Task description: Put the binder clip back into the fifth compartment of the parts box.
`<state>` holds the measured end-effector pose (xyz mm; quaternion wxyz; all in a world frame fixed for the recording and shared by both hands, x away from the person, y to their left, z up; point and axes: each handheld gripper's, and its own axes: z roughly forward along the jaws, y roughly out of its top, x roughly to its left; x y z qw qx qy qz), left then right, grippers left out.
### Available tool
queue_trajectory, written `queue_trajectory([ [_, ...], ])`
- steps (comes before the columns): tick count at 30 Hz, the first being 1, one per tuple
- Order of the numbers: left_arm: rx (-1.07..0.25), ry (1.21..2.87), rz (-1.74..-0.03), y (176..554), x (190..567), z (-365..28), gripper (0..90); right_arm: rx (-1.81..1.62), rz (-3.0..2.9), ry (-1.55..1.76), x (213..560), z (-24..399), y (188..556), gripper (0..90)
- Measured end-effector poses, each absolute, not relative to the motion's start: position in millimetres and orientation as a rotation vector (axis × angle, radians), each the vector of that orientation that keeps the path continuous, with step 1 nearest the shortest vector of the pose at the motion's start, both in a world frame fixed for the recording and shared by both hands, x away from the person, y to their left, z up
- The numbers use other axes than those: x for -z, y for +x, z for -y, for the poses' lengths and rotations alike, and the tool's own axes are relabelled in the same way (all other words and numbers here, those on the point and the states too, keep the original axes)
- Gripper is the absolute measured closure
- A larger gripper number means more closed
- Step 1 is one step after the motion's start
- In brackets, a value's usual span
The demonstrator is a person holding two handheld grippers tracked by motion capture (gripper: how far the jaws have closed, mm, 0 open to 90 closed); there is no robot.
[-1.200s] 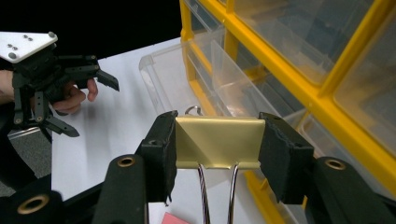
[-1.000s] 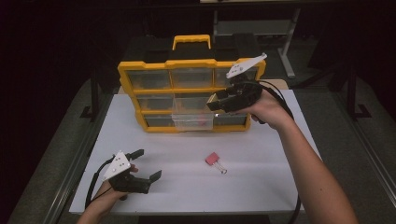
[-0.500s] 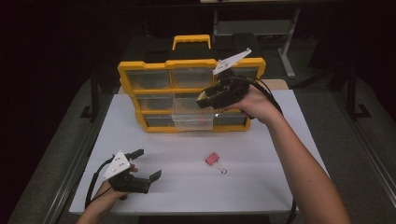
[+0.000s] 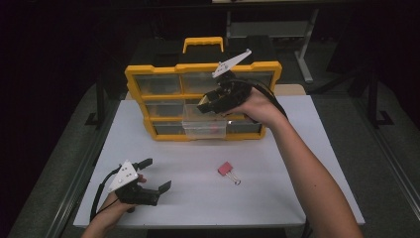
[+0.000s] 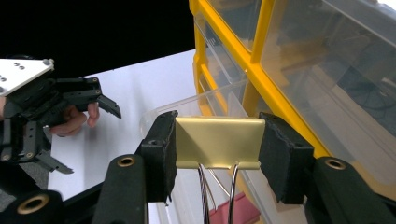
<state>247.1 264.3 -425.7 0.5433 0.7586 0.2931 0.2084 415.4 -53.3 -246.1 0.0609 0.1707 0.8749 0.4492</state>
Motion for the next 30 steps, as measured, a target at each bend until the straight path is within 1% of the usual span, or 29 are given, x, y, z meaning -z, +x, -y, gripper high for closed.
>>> queue_trajectory([
  [24, -0.486, 1.796, -0.701, 246.2, 425.7, -263.3, 0.3, -1.304, -2.725, 0.501, 265.5, 36.6, 425.0, 48.7],
  [27, -0.489, 1.796, -0.702, 246.4, 425.6, -263.6, 0.3, -1.291, -2.735, 0.493, 266.9, 35.8, 425.2, 47.5],
  [30, -0.489, 1.795, -0.702, 246.4, 425.6, -263.7, 0.3, -1.300, -2.726, 0.491, 266.6, 36.3, 425.5, 44.4],
])
